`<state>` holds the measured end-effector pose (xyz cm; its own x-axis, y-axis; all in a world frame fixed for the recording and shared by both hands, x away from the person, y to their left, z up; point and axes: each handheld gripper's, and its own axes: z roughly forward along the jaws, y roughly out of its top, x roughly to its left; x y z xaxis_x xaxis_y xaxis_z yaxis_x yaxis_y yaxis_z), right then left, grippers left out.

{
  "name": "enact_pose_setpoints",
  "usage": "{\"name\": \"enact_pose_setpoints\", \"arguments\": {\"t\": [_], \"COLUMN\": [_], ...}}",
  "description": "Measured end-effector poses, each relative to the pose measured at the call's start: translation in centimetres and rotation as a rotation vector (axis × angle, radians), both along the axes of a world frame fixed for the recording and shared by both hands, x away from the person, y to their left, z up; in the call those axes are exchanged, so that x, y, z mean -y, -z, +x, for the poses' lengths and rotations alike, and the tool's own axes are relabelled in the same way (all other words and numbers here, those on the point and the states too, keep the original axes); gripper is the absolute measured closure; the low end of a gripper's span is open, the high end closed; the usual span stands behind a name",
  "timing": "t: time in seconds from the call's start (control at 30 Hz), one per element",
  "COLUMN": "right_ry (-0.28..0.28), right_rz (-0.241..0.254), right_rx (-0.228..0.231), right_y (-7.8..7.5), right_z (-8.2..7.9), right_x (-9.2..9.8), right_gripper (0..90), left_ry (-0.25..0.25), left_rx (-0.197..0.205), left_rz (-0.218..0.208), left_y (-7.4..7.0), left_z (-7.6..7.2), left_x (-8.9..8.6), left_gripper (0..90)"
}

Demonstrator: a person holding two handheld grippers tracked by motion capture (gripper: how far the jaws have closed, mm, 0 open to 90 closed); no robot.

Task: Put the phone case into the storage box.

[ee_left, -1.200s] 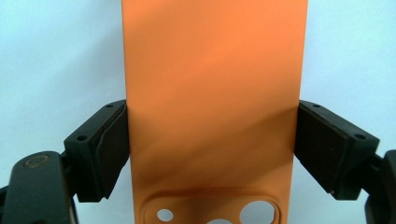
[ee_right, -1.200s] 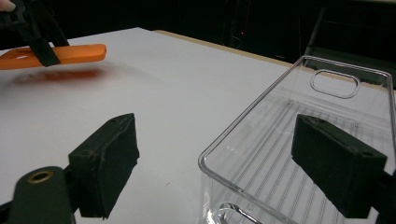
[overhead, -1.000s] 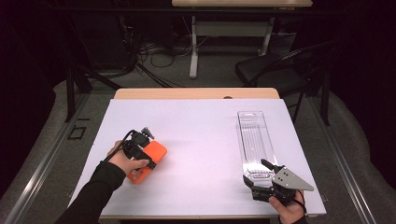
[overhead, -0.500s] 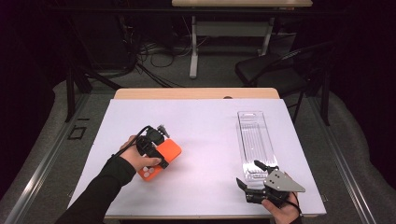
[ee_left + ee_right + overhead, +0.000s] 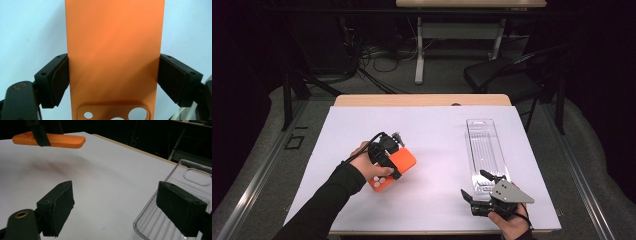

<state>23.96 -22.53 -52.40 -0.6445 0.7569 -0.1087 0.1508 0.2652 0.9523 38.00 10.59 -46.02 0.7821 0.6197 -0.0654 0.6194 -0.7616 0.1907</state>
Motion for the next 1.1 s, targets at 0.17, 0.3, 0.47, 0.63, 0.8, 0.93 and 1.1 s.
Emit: {"name": "enact_pose_setpoints", "arguments": {"t": [0.17,0.3,0.47,0.63,0.8,0.93,1.1], "right_ry": [-0.011,-0.028,-0.049,-0.076,-0.097,-0.104,-0.112], "right_rz": [-0.018,-0.017,-0.034,-0.048,-0.070,-0.088,-0.118], "right_rx": [-0.009,-0.022,-0.022,-0.037,-0.043,-0.034,-0.033], "right_y": [-0.4,-0.6,-1.0,-1.4,-1.6,-1.8,-1.7], "right_z": [0.5,1.1,2.0,3.2,4.4,5.1,5.9], "right_x": [-0.4,-0.9,-2.0,-3.5,-5.0,-6.1,-7.4], "right_gripper": [14.1,14.1,14.1,14.1,14.2,14.1,14.3], "left_ry": [0.013,0.026,0.039,0.042,0.048,0.049,0.051], "left_rx": [-0.002,0.000,-0.001,-0.004,-0.009,-0.012,-0.014], "left_rz": [-0.010,-0.008,-0.008,-0.011,-0.014,-0.013,-0.016], "left_y": [-0.2,-0.4,-0.5,-0.5,-0.3,-0.2,-0.2], "left_z": [0.1,0.1,0.1,0.2,0.3,0.3,0.4], "left_x": [0.5,1.0,1.4,1.7,1.9,2.0,2.0], "left_gripper": [16.2,16.2,16.2,16.2,16.2,16.2,16.2]}}
